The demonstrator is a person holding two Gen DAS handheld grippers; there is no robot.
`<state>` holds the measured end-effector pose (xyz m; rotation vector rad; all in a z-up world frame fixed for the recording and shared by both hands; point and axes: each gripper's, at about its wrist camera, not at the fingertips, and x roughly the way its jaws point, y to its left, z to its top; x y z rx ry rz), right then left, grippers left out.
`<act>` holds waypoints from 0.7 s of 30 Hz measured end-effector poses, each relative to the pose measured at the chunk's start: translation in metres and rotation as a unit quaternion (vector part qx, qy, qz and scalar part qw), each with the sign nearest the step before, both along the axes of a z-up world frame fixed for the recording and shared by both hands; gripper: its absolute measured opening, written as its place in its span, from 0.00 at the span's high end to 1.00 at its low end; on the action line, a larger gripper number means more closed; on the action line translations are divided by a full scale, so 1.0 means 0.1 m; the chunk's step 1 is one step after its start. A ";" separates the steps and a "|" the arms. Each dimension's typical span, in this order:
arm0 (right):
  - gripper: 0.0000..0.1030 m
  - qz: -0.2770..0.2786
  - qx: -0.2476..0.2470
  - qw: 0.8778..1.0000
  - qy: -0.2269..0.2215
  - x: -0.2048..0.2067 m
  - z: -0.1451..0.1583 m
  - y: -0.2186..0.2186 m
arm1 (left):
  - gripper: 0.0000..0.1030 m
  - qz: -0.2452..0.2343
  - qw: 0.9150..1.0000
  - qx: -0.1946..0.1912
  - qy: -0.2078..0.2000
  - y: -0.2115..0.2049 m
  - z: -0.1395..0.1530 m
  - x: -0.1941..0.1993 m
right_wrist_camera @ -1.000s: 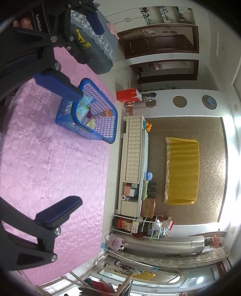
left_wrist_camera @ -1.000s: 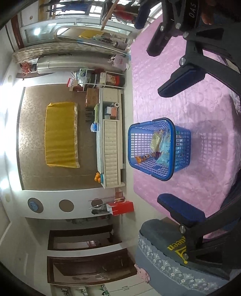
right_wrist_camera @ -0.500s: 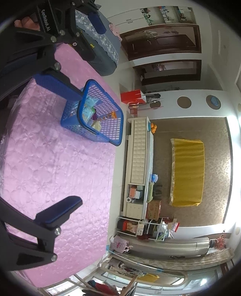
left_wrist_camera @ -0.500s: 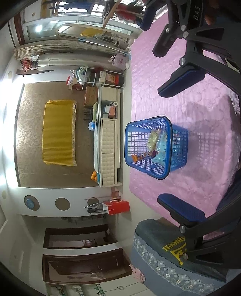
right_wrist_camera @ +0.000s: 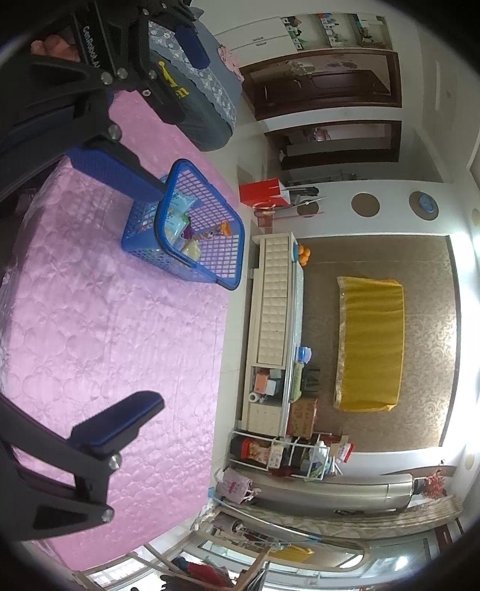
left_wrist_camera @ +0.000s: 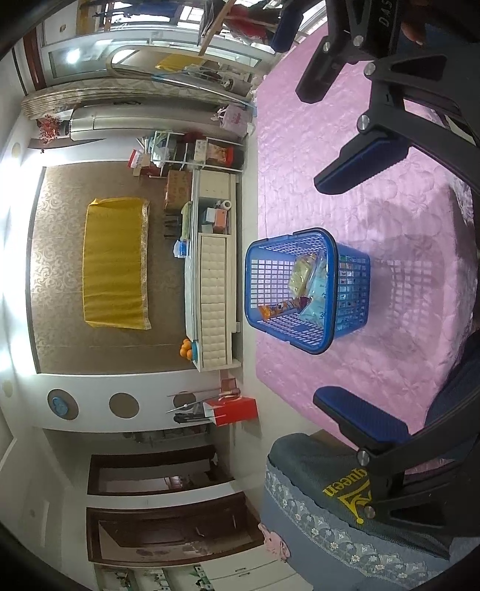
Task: Organize snacks
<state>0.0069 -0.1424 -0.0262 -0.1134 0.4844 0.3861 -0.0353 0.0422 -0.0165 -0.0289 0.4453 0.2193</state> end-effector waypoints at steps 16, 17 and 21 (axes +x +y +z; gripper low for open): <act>0.00 0.011 0.007 1.000 0.004 -0.02 0.02 -0.02 | 0.00 -0.007 1.000 -0.004 0.002 -0.02 0.00 -0.01; 0.00 0.011 0.007 1.000 0.004 -0.02 0.02 -0.02 | 0.00 -0.010 1.000 -0.008 0.004 -0.01 -0.01 -0.01; 0.00 0.013 0.007 1.000 0.005 -0.02 0.03 -0.02 | 0.00 -0.013 1.000 -0.011 0.007 0.01 -0.03 -0.03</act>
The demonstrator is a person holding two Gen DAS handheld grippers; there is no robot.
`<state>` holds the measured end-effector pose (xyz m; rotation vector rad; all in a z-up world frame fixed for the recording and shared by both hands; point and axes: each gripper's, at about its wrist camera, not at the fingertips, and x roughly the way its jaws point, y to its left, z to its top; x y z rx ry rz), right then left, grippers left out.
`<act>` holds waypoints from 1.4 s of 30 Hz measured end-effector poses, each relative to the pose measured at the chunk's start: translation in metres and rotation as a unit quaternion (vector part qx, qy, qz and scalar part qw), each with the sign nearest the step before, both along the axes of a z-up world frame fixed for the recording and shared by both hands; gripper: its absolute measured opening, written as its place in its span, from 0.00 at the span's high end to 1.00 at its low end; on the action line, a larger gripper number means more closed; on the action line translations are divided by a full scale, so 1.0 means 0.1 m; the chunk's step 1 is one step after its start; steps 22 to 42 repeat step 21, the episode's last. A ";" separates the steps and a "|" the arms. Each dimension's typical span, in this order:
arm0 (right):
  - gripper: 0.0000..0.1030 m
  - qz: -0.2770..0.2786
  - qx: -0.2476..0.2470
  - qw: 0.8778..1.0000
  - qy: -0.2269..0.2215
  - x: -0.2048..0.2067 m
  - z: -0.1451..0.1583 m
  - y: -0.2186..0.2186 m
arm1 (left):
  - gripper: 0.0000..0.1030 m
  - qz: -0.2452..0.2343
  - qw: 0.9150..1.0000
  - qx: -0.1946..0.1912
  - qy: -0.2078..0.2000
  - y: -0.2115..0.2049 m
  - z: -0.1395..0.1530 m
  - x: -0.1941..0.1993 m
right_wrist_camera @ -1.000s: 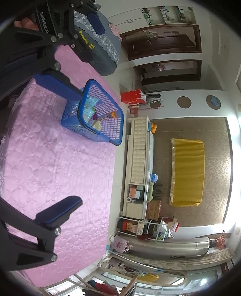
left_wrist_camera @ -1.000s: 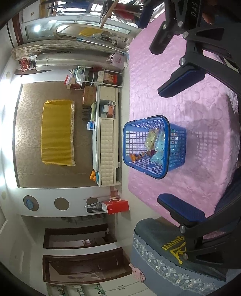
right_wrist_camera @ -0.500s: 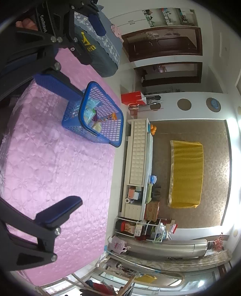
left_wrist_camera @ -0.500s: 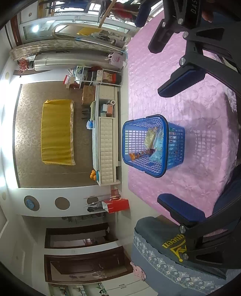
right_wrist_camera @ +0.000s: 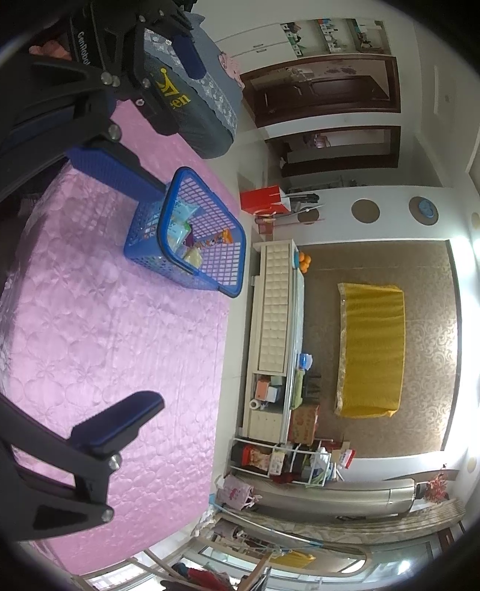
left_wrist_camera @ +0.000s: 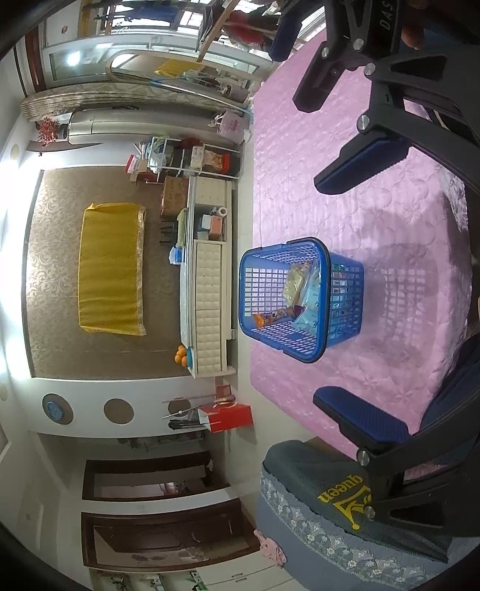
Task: Organize snacks
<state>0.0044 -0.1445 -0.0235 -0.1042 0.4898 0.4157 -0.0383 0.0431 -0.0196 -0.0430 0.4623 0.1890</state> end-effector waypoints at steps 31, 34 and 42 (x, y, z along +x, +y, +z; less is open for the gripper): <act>0.00 0.007 0.001 1.000 0.002 -0.03 0.01 0.02 | 0.00 0.002 1.000 -0.011 0.004 0.04 0.02 -0.02; 0.00 0.007 0.001 1.000 0.002 -0.03 0.01 0.02 | 0.00 0.002 1.000 -0.011 0.004 0.04 0.02 -0.02; 0.00 0.007 0.001 1.000 0.002 -0.03 0.01 0.02 | 0.00 0.002 1.000 -0.011 0.004 0.04 0.02 -0.02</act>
